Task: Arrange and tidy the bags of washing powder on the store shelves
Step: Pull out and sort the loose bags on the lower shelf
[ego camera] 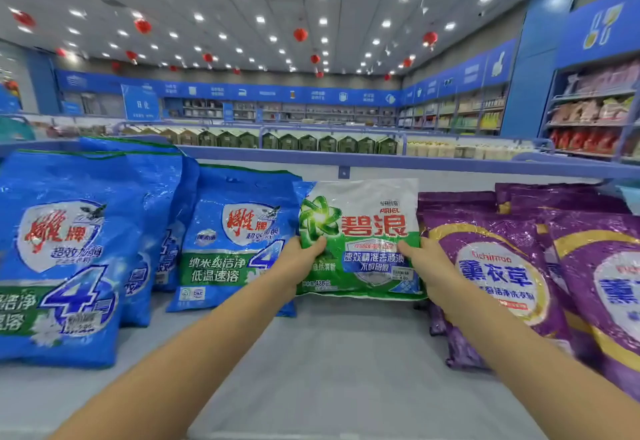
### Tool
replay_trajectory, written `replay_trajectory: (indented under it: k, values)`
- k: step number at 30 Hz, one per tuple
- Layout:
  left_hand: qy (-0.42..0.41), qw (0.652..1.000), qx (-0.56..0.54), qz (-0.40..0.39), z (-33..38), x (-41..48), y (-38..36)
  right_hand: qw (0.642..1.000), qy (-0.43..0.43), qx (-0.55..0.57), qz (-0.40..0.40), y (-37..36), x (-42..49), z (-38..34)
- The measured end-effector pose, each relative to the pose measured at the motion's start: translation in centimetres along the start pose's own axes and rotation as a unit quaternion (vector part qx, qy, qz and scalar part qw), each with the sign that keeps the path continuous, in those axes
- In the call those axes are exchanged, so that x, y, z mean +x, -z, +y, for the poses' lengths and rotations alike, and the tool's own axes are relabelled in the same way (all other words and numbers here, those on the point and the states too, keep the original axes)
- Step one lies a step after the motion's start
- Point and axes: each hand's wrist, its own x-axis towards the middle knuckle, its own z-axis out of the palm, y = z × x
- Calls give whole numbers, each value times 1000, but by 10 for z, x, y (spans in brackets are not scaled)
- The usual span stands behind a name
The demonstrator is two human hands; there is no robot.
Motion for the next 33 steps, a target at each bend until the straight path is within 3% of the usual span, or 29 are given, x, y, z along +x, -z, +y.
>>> replay_trajectory:
  k: [12, 19, 22, 25, 29, 33]
  values:
    - [86, 996, -16, 24, -10, 30, -12, 991, -37, -76, 106, -33, 26, 29]
    - [56, 997, -3, 59, -11, 22, -16, 988, -5, -117, 98, -28, 28, 31]
    - [48, 998, 10, 44, -5, 12, -13, 982, 45, -149, 103, -27, 15, 20]
    - [53, 998, -12, 6, 7, -6, -3, 966, 149, -181, 112, -20, -8, 0]
    - [27, 990, -126, -58, 22, -57, 29, 964, 229, -107, 84, -10, -48, -30]
    - [-62, 983, -168, -46, 25, -130, 90, 956, 290, -26, 22, -18, -101, -49]
